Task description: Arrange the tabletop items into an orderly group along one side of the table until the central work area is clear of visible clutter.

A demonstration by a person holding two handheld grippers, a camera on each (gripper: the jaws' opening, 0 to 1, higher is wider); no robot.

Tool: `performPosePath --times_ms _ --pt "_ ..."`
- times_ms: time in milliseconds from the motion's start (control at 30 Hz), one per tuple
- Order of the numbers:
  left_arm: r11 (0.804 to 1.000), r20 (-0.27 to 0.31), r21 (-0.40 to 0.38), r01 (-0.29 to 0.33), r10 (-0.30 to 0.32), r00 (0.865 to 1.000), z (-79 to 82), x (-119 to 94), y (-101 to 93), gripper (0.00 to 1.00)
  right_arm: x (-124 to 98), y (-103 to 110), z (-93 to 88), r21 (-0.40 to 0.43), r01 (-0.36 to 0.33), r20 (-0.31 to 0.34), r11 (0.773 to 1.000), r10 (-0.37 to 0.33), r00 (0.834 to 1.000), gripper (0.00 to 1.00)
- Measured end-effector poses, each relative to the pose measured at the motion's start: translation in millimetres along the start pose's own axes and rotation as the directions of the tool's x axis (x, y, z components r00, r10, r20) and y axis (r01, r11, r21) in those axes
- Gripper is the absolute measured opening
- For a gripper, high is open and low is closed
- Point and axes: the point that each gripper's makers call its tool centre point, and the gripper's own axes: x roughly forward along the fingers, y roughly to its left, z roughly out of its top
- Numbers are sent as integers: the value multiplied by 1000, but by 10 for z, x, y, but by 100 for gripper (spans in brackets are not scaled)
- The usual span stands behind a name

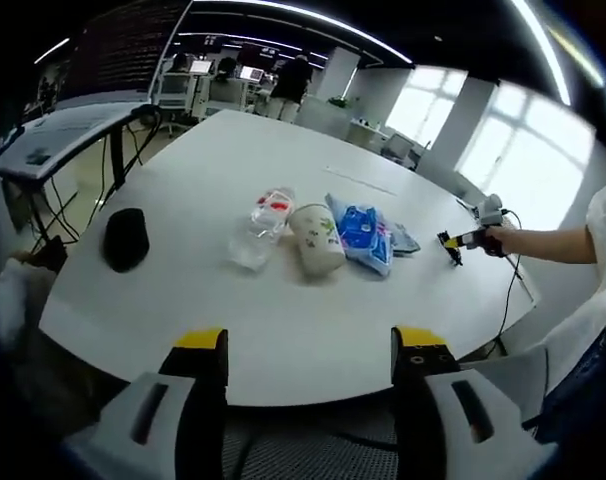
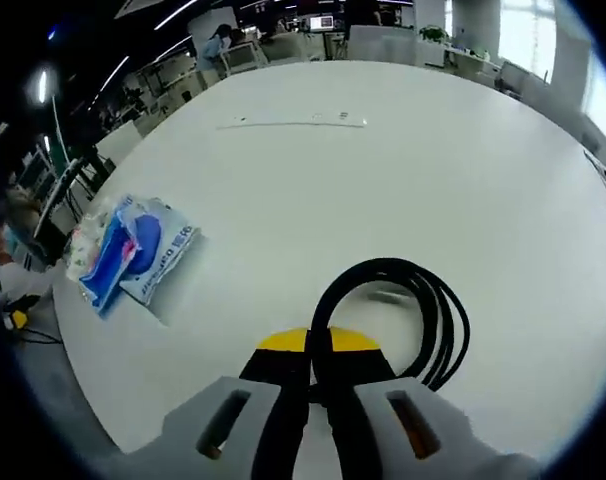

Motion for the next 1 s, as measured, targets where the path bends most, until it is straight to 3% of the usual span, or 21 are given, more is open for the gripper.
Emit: performPosePath --times_ms 300,600,667,733,900,1000 --pt "1000 -6 1 -7 7 1000 -14 0 5 67 61 60 -124 -9 -26 -41 1000 26 999 3" --pt "1000 -14 14 -3 3 1000 -23 5 -22 67 89 14 -115 -38 -17 -36 999 16 999 5" --pt "1000 -12 15 -1 2 1000 -19 5 -27 67 87 -6 -125 -55 -4 -37 998 2 999 11" --pt "1000 -10 16 1 -1 1000 -16 4 -31 67 43 -30 -107 -95 27 -19 995 -29 999 24" --pt "999 5 19 29 -29 1000 7 -2 -79 68 -176 23 86 -85 9 128 996 2 992 35" --pt "995 54 -57 81 -78 995 95 -32 -138 77 -326 73 93 -72 -10 173 997 23 985 49"
